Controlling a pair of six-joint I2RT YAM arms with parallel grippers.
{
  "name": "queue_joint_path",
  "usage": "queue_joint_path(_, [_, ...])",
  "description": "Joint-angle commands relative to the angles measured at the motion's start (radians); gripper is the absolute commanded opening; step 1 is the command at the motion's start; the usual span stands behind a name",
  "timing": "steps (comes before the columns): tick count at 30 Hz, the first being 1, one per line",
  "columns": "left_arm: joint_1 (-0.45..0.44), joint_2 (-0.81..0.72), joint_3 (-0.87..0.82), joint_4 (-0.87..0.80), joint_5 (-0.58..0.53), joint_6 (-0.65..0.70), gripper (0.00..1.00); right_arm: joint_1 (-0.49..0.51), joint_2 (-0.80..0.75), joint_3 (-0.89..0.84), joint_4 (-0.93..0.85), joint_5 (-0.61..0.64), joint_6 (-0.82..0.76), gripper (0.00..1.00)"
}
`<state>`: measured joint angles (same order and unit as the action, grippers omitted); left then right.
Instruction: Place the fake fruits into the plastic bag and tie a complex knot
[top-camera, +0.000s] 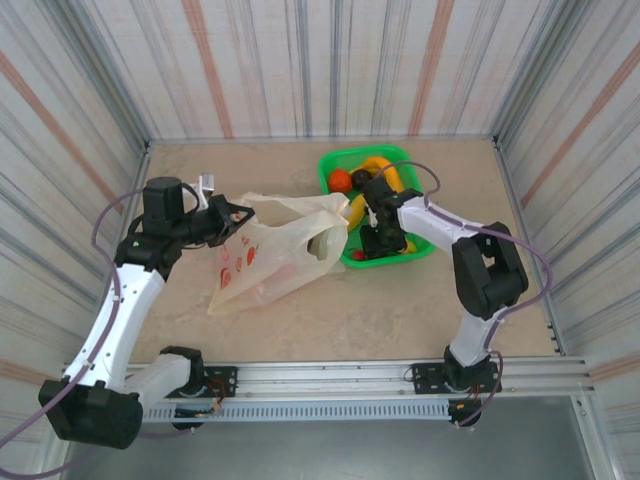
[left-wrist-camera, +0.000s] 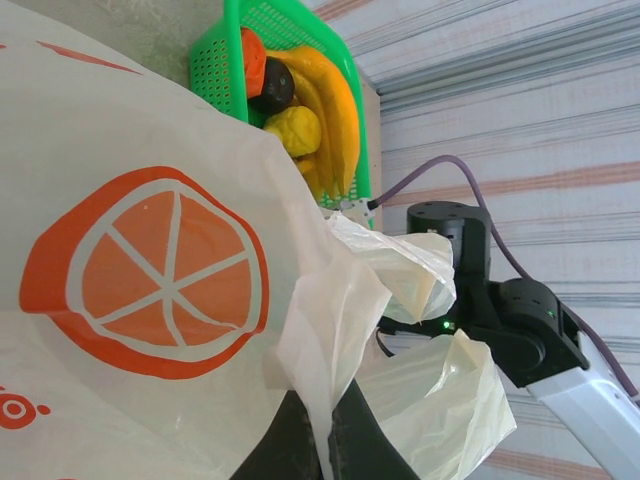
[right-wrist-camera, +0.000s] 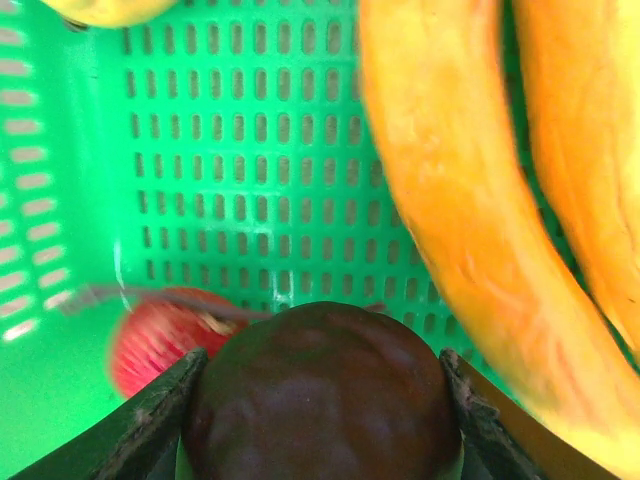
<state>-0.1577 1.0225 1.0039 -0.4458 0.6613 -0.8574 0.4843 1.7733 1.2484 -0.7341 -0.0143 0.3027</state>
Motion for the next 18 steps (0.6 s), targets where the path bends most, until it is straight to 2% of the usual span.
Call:
queue_joint_path(1, [0.007,-0.014,0.012,-0.008,0.004,0.021,0.00,-0.002,-0.070,-0.001,-0.040,0.025,-0.002,0.47])
queue_joint_path(11, [0.007,-0.015,0.009,-0.004,0.004,0.020,0.00,-0.029,-0.244,-0.005,-0.062,0.000,0.007,0.47])
queue_joint_path(18, [0.008,-0.012,0.005,0.002,0.004,0.020,0.00,-0.050,-0.379,-0.013,-0.042,-0.111,0.016,0.46])
